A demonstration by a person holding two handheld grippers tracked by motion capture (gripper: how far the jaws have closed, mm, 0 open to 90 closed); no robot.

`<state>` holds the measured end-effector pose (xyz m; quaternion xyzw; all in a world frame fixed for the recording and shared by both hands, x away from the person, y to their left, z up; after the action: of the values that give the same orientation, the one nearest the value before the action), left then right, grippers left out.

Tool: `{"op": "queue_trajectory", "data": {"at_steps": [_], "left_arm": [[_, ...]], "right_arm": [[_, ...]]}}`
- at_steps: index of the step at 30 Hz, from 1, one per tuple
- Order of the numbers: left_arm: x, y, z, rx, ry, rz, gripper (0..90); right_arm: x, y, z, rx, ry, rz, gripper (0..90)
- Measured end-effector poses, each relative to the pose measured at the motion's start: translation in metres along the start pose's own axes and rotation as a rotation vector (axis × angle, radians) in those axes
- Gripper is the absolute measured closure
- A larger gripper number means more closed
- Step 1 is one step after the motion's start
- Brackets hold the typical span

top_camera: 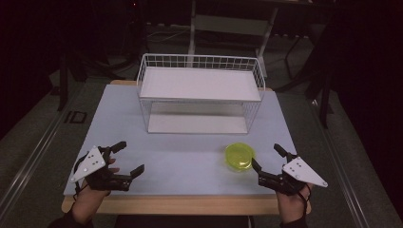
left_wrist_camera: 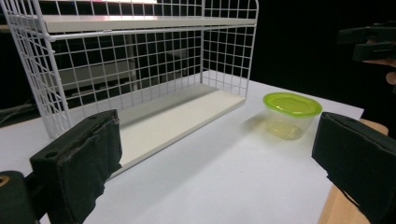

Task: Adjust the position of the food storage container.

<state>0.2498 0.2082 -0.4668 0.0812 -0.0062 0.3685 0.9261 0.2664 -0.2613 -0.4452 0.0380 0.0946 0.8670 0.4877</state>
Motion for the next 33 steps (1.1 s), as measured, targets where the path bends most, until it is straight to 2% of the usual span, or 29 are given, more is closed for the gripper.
{"op": "queue_trajectory", "data": {"at_steps": [4,5,7,9,12,15,16,19,21,24,27,28,30,33], "left_arm": [[0.004,0.005,0.008,0.007,-0.032,-0.007,2.0],[0.005,0.007,0.008,0.017,-0.039,-0.008,2.0],[0.007,0.009,0.006,0.028,-0.048,-0.007,2.0],[0.008,0.011,0.003,0.029,-0.046,0.001,2.0],[0.01,0.012,-0.002,0.018,-0.022,0.004,2.0],[0.009,0.009,-0.003,0.021,-0.024,-0.001,2.0],[0.009,0.009,-0.003,0.021,-0.024,-0.001,2.0],[0.006,0.004,-0.004,0.028,-0.027,-0.018,2.0],[0.006,0.002,-0.005,0.03,-0.029,-0.022,2.0],[0.005,0.0,-0.006,0.038,-0.029,-0.025,2.0],[0.005,0.0,-0.007,0.038,-0.022,-0.026,2.0],[0.005,0.0,-0.007,0.038,-0.022,-0.026,2.0],[0.005,0.0,-0.007,0.039,-0.02,-0.026,2.0],[0.005,-0.001,-0.007,0.04,-0.02,-0.025,2.0]], "right_arm": [[0.004,0.0,0.004,-0.008,-0.006,-0.015,10.6],[0.007,0.0,0.005,-0.027,0.001,0.007,10.6],[0.011,-0.002,0.006,-0.025,0.032,-0.008,10.7],[0.013,-0.003,0.006,-0.019,0.037,0.0,10.9],[0.017,-0.005,0.004,0.021,0.024,0.001,16.7],[0.014,-0.006,0.002,0.068,0.003,0.007,34.2],[0.014,-0.006,0.002,0.068,0.003,0.007,34.2],[0.003,-0.006,-0.001,0.11,-0.011,0.026,53.0],[0.0,-0.006,-0.002,0.121,-0.02,0.027,55.5],[-0.017,-0.007,-0.007,0.164,-0.004,0.001,69.7],[-0.029,-0.01,-0.013,0.207,0.006,-0.018,77.6],[-0.029,-0.01,-0.013,0.207,0.006,-0.018,77.6],[-0.044,-0.015,-0.022,0.265,-0.013,-0.03,86.5],[-0.052,-0.02,-0.031,0.309,-0.021,-0.037,89.7]]}}
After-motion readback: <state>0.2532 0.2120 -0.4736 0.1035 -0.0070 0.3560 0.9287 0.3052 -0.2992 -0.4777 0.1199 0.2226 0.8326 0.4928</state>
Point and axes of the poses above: each handheld gripper's, and its own axes: y roughly backward along the jaws, z roughly out of its top, x roughly to its left, the point moved 3 cm from there along -y, roughly forward along the jaws, and after that the axes turned 7 degrees about -y, right-handed, at the moved point
